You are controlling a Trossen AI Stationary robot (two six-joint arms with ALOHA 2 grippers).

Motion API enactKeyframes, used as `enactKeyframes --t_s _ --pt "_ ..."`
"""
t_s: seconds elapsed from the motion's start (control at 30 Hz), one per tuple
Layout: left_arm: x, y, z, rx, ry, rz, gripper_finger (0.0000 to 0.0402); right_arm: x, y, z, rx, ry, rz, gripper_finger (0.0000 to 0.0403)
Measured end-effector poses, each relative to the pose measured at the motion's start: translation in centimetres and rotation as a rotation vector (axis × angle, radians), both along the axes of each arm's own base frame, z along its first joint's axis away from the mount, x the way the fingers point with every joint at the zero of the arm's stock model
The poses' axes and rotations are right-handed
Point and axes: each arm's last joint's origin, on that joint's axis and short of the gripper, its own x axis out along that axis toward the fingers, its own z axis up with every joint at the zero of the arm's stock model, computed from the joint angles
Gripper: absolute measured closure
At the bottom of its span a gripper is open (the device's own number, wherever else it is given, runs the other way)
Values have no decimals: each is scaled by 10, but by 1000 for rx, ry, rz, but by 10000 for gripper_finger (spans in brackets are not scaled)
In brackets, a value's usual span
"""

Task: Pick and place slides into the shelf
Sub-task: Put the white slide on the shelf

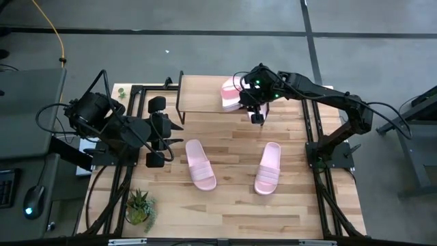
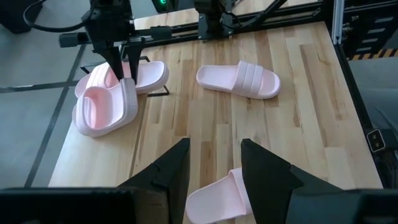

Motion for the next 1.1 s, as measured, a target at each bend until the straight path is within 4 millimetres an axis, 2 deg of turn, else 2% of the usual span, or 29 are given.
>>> enactKeyframes --t_s 0.5,0.77,0.9,1.1 --pt "0 0 0 -3 -1 3 275 2 -3 -3 -24 25 -78 255" --pt "0 0 0 -6 0 3 275 18 -14 -31 -34 142 -166 201" --pt "0 0 0 -15 -3 9 275 22 -20 -40 -38 177 -177 189" --pt "0 0 0 -16 -3 10 275 19 -21 -40 -15 183 -168 187"
